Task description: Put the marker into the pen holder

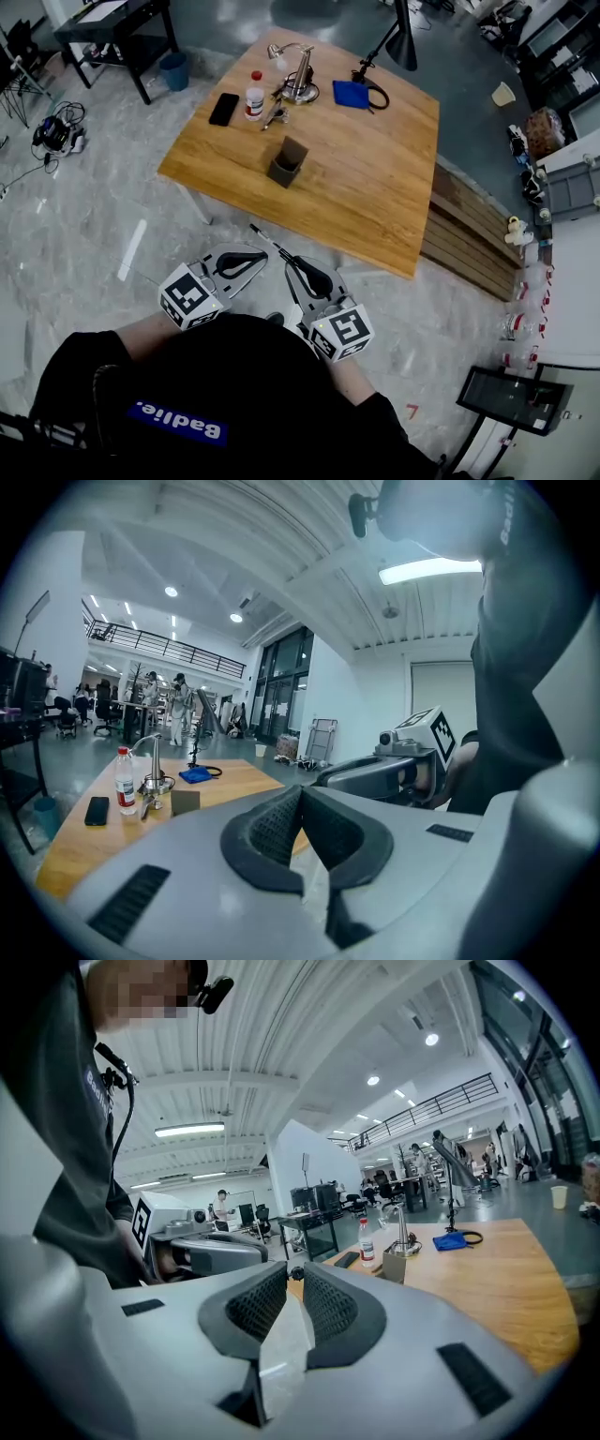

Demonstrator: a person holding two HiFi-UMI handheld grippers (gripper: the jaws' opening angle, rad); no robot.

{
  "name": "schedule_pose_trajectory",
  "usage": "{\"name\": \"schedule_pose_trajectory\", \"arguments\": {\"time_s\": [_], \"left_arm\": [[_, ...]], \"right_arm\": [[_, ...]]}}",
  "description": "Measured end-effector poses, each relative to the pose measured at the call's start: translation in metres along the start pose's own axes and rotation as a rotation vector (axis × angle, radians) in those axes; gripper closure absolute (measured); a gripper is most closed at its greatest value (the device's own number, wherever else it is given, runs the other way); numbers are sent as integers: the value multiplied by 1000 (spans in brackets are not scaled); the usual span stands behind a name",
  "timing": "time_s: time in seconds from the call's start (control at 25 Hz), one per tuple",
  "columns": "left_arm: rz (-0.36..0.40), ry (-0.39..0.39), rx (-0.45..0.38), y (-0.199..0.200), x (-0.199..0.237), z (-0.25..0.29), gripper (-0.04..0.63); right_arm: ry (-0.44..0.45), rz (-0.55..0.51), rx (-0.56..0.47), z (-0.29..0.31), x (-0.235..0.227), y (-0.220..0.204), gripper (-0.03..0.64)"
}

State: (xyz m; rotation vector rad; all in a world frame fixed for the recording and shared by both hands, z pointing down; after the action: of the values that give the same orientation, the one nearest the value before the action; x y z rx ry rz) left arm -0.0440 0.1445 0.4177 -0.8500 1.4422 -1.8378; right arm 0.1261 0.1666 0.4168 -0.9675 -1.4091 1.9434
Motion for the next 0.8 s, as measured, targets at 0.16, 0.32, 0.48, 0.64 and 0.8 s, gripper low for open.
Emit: {"name": "schedule_pose_trajectory", "arguments": {"time_s": [0.16,0.32,0.48,0.64,0.8], "left_arm": [[6,39,-3,1,-7,6,586],[3,107,-16,3,-10,11,586],[9,144,-13,2,-9,12,586],[8,146,-25,6,11,18,586],[-2,123,-48,12,47,32,586]], "right_arm": [[23,-3,-7,-8,-11,-2,557],[52,-6,-8,-12,-24,-8,557],[76,9,9,-10,-33,-12,557],[71,8,30,5,-44,-7,557],[33,7,49,31,-65,2,557]]}}
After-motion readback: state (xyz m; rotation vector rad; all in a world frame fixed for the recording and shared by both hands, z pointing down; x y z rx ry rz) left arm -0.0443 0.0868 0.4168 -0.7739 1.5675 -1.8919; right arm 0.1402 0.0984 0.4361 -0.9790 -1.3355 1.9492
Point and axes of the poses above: the fingertips, and each gripper's own axes: z forward along the fingers, x to its left, y out of its top, the point moved 8 cm from there along -z, backward along the fingers, and after that the axes turned 9 degrees about y, right-handed, at the moved point
